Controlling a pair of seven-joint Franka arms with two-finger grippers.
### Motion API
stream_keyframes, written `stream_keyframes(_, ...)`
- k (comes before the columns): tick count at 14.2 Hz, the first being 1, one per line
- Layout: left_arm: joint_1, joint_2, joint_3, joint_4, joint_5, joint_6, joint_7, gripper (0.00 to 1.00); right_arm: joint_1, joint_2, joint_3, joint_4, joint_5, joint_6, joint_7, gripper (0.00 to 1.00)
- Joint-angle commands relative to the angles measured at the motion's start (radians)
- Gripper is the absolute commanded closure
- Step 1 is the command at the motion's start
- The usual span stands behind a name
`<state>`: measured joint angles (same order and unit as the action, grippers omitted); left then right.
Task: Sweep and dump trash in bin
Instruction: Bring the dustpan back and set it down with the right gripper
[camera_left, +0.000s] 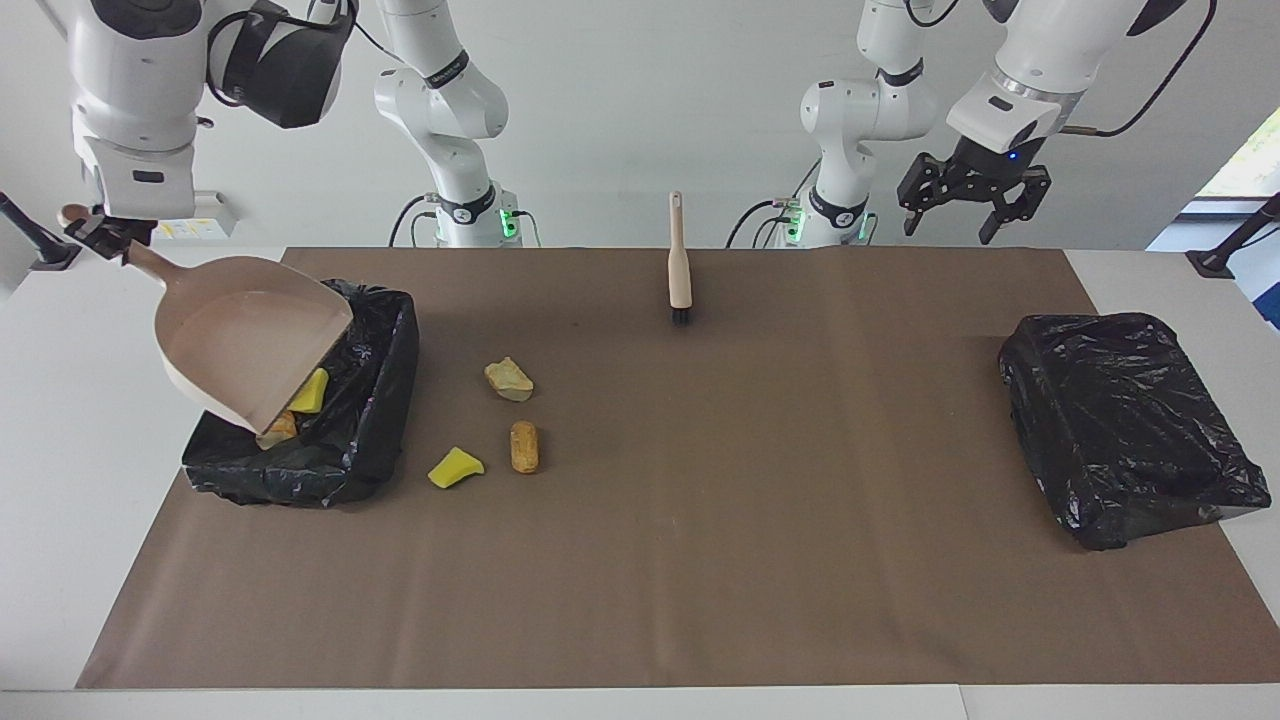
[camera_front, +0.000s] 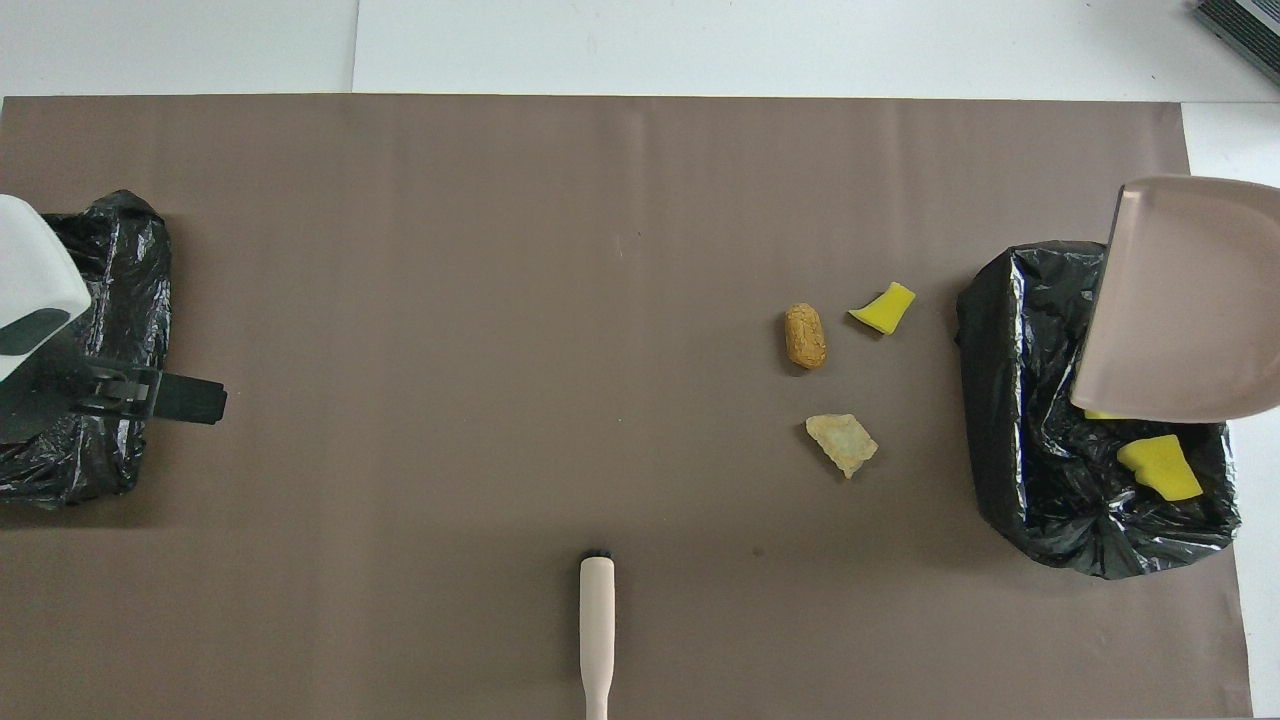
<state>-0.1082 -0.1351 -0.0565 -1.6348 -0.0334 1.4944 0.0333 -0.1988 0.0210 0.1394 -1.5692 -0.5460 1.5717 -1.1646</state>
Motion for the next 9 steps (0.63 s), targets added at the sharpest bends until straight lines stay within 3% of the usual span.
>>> stream_keyframes(1,0.01,0.11,0.02,0.186,0.021,-0.12,0.046,0.0,0.079,-0.007,0.015,0.011,0.14,-0.035,0.376,1.0)
stream_keyframes(3,0.016,0.138,0.029,0.22,0.047,-0.12,0.083,0.0,0.183,0.02,0.016,0.009,0.222,-0.03,0.692,1.0)
stream_keyframes(6,0.054,0.161,0.023,0.236,0.035,-0.118,0.088,0.0,0.321,0.13,0.014,0.024,0.306,-0.018,1.094,1.0)
stream_keyframes(9,0.058,0.144,0.024,0.231,0.024,-0.106,0.091,0.0,0.451,0.291,0.016,0.157,0.386,-0.006,1.45,1.0)
